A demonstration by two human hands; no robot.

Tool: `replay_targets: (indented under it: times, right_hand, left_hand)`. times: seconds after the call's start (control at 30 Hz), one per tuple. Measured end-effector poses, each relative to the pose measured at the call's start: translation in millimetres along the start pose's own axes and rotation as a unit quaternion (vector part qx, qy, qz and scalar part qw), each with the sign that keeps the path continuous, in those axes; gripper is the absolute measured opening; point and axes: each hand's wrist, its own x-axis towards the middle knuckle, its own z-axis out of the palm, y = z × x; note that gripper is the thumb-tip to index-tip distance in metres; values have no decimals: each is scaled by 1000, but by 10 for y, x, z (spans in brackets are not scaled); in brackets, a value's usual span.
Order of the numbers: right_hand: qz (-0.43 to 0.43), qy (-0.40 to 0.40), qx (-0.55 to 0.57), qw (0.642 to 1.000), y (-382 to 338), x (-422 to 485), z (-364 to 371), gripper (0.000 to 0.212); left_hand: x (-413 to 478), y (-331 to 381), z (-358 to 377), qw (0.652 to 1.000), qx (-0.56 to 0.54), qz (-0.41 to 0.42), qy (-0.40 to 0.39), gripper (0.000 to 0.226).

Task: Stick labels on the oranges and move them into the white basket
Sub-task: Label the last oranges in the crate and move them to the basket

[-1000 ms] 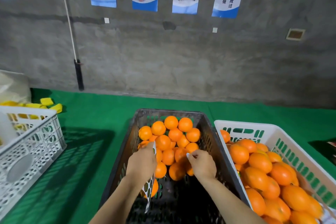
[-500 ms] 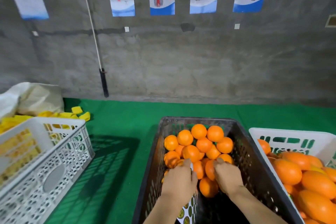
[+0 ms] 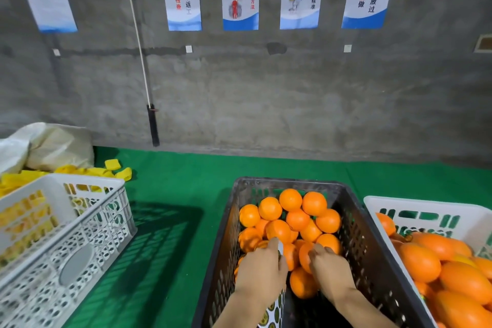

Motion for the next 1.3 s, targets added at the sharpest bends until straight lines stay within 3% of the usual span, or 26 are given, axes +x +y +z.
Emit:
replay_targets:
  times: [0.07,0.3,0.47,0.7,0.9,1.3]
  right_hand:
    - [1,16,2,1000,11,-9,9,25]
    - [70,16,79,994,16,-2,-5,21]
    - [49,7,102,994,51,-95,79,25]
    - [35,18,129,991,100,-237,175,52]
    - [64,-9,105,992,85,-224,191,66]
    - [109,-95,243,959,55,-94,197,91]
  left_hand:
    - [4,1,-8,1000,0,-4,4,49]
    - [11,-30,-15,1000,-10,-20,15,49]
    - [16,-21,-14,999,-21,-20,25,50]
    - [13,-28,-14,999,-11,-28,35,47]
    - [41,-42,6,999,-3,-31,31,48]
    - [49,-56,24,998,44,-31,15,29]
